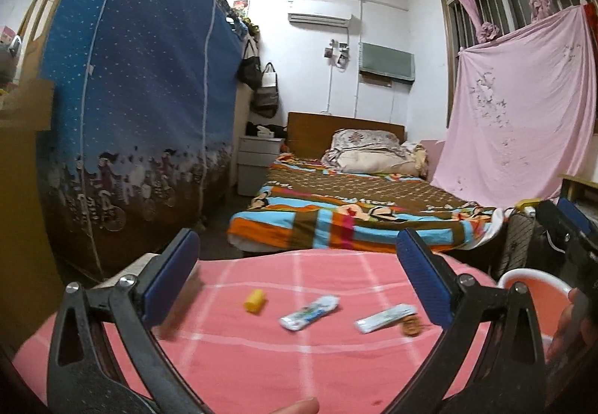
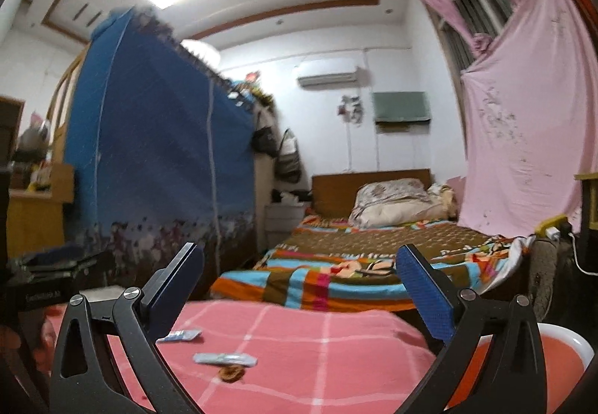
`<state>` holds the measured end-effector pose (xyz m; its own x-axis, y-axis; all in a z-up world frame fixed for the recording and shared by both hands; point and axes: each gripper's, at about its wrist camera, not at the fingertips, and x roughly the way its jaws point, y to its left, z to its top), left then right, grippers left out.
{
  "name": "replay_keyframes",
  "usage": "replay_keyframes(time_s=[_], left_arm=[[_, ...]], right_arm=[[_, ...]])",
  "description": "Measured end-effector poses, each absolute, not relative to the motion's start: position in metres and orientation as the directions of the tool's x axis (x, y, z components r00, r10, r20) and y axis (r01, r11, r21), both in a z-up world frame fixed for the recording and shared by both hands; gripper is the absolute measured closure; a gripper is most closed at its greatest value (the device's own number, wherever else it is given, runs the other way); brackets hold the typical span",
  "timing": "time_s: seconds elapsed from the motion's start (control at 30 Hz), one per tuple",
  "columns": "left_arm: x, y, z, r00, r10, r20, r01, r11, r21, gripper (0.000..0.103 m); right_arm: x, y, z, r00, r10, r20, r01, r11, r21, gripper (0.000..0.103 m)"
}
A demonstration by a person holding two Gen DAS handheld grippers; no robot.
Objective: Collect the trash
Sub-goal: 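Move both tools back over the trash on the bedspread, then grasp white-green toothpaste tube with left tool while right tool grasps brown dried piece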
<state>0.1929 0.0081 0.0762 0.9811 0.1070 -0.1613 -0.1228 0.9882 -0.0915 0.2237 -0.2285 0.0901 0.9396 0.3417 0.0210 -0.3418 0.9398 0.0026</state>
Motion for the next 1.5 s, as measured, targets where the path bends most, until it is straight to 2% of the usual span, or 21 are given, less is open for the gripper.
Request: replay_keyframes(time_s=[0.2, 0.43, 0.57, 0.6, 0.77, 0.87, 0.93, 0.97, 1.17, 1.23, 1.33, 1.4, 1.5], left_arm=[[0.205, 0.03, 0.065, 0.968, 0.082, -0.238, -0.112, 0.987, -0.118, 0.014], [0.241, 0.035, 0.047, 0.908, -0.006, -0.42, -0.073, 0.982, -0.173, 0.016], [0.26, 0.031, 0.035, 0.85, -0.042, -0.525, -0.057, 0.984, -0.171, 0.025], [0.263, 0.031, 0.033, 0.84, -0.05, -0.541, -0.054, 0.983, -0.173, 0.029], [0.279, 0.026, 0.018, 0.76, -0.131, -0.636, -0.006, 0.978, -0.208, 0.045], [0.288, 0.021, 0.012, 0.721, -0.154, -0.676, 0.016, 0.978, -0.206, 0.053], [0.293, 0.017, 0.01, 0.7, -0.161, -0.696, 0.031, 0.98, -0.196, 0.058], [0.296, 0.016, 0.009, 0.691, -0.163, -0.704, 0.038, 0.981, -0.19, 0.061], [0.302, 0.008, 0.007, 0.662, -0.155, -0.733, 0.069, 0.987, -0.147, 0.071], [0.303, 0.006, 0.006, 0.655, -0.147, -0.741, 0.08, 0.989, -0.126, 0.076], [0.303, -0.001, 0.006, 0.647, -0.133, -0.751, 0.101, 0.991, -0.088, 0.086], [0.304, -0.006, 0.007, 0.643, -0.132, -0.754, 0.125, 0.99, -0.067, 0.099], [0.302, -0.013, 0.008, 0.646, -0.114, -0.754, 0.147, 0.989, -0.023, 0.098]], right_arm=[[0.246, -0.193, 0.071, 0.909, 0.391, -0.144, -0.403, 0.913, -0.068, 0.0], [0.274, -0.174, 0.051, 0.851, 0.386, -0.357, -0.434, 0.898, -0.065, 0.001], [0.295, -0.167, 0.036, 0.775, 0.373, -0.51, -0.449, 0.893, -0.029, 0.012], [0.299, -0.166, 0.033, 0.76, 0.375, -0.531, -0.455, 0.89, -0.022, 0.019], [0.304, -0.155, 0.02, 0.671, 0.392, -0.629, -0.508, 0.861, -0.005, 0.025], [0.301, -0.148, 0.014, 0.64, 0.39, -0.663, -0.539, 0.842, -0.025, 0.035], [0.301, -0.143, 0.012, 0.628, 0.383, -0.677, -0.55, 0.834, -0.038, 0.048], [0.301, -0.142, 0.01, 0.62, 0.382, -0.685, -0.555, 0.831, -0.04, 0.05], [0.304, -0.142, 0.008, 0.595, 0.385, -0.706, -0.563, 0.826, -0.024, 0.055], [0.305, -0.141, 0.008, 0.592, 0.386, -0.708, -0.563, 0.826, -0.021, 0.061], [0.306, -0.141, 0.009, 0.589, 0.389, -0.708, -0.565, 0.825, -0.016, 0.069], [0.305, -0.141, 0.009, 0.583, 0.399, -0.708, -0.573, 0.82, -0.01, 0.075], [0.304, -0.14, 0.01, 0.579, 0.413, -0.703, -0.584, 0.811, -0.004, 0.075]])
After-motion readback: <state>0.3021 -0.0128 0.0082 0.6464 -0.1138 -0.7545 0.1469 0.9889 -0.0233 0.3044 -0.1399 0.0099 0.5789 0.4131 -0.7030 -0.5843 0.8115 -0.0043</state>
